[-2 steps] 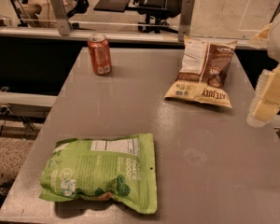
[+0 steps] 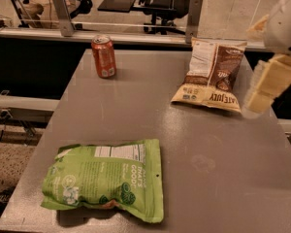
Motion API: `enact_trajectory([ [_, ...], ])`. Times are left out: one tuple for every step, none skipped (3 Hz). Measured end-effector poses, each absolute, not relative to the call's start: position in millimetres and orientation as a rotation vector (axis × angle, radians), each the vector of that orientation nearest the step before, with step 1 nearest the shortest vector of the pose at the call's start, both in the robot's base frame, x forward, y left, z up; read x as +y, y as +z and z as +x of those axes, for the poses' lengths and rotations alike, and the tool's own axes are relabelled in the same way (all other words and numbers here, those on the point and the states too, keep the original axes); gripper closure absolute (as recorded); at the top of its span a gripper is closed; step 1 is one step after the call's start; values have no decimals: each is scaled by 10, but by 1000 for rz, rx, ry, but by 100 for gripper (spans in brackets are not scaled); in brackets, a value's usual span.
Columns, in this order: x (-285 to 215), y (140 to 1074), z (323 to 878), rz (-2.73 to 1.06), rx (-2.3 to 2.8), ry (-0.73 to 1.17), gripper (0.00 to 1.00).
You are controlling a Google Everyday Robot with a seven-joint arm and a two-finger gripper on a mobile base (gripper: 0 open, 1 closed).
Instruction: Move coke can near brown chip bag
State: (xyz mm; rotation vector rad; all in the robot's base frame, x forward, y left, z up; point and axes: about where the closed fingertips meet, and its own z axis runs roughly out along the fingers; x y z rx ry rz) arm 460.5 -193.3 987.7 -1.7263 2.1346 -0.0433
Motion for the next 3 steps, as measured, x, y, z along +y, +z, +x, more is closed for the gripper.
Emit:
enact_trajectory([
  [-1544,9896,5016,-1691,2034,83,0],
  [-1115,9876,5450,-1632,1978,189,0],
  [-644,9799,5840,-1570,1957,254,0],
])
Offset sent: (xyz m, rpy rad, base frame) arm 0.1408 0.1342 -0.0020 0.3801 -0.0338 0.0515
